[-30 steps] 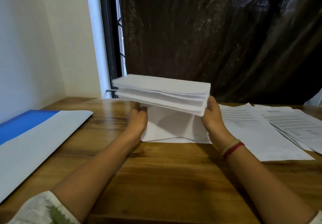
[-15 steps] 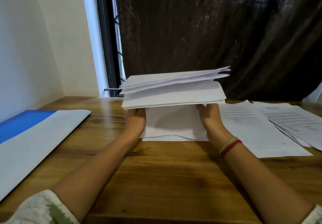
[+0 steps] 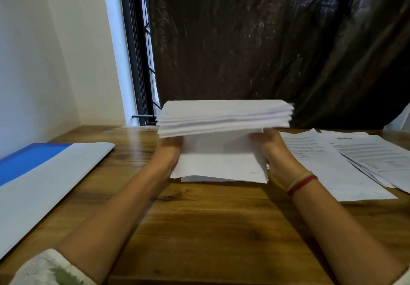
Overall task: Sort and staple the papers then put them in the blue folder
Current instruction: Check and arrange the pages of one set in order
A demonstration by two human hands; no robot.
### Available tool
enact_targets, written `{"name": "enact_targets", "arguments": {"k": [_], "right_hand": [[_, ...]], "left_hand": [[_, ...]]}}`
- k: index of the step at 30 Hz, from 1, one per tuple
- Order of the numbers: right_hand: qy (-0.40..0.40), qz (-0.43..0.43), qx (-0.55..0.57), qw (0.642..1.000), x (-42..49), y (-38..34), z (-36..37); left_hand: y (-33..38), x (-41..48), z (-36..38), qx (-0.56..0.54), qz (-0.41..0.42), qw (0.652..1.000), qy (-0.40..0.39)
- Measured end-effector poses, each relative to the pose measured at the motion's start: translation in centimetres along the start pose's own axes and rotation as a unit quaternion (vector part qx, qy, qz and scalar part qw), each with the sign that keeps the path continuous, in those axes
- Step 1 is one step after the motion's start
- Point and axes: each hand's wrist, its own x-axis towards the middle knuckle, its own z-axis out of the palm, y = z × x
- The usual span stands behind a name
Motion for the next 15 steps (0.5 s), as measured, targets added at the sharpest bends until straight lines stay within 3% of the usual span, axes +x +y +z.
{"name": "enact_targets", "arguments": {"k": [4, 6, 15], "right_hand": [[0.015, 0.08, -0.114, 0.99, 1.3, -0.2, 0.1], [0.017, 0.079, -0.145, 0.986, 1.7, 0.2, -0.5], [0.091, 0.087, -0.013, 0.992, 2.4, -0.6, -2.7]], "left_hand": [[-0.9, 0.1, 0.2, 0.062, -0.012, 0.996, -0.067], [-1.2, -0.2, 0.4, 0.087, -0.018, 0.992, -0.094], [-2.0, -0.7, 1.9, 0.196, -0.041, 0.97, -0.135]]}}
